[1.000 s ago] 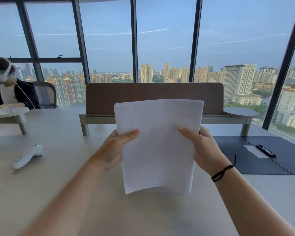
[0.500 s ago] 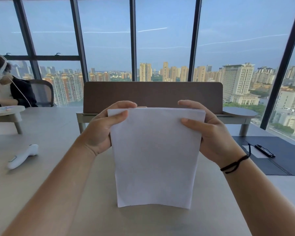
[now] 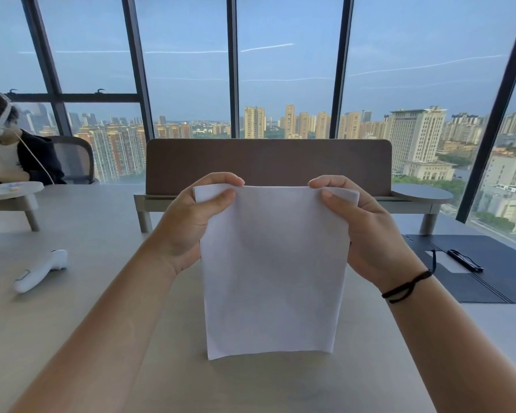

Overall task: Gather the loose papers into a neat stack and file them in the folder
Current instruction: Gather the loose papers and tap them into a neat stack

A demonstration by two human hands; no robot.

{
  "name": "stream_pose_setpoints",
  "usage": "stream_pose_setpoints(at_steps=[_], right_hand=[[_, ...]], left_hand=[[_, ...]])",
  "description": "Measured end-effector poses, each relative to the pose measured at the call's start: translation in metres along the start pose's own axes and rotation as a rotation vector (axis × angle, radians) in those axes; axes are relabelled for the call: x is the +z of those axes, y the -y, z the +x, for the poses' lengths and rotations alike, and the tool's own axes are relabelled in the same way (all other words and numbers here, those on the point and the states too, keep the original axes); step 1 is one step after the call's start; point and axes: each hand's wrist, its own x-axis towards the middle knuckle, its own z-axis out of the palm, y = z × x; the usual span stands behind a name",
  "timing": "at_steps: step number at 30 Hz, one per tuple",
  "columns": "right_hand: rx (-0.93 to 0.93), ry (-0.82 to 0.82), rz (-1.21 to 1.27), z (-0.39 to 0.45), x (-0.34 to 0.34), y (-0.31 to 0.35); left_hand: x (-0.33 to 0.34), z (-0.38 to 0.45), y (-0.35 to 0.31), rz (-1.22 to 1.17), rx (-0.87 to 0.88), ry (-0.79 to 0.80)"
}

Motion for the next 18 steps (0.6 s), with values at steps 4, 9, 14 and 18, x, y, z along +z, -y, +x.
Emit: stream_pose_setpoints(at_steps=[4, 9, 14, 18], right_hand=[[-0.037, -0.054, -0.1, -0.002, 0.001, -0.005], [0.018, -0.176, -0.118, -0.019, -0.007, -0.031], [0.247, -0.23, -0.109, -0.052, -0.022, -0.087], [0.28, -0.268, -0.167, -0.063, -0.019, -0.114]], left_hand=[[-0.002, 0.0, 0.005, 0.047, 0.052, -0.024], [-0.016, -0.016, 0.038, 0.114, -0.062, -0.006], [-0.024, -0.043, 0.1, 0.118, -0.268, 0.021], [-0.016, -0.051, 0.125, 0.046, -0.254, -0.085]])
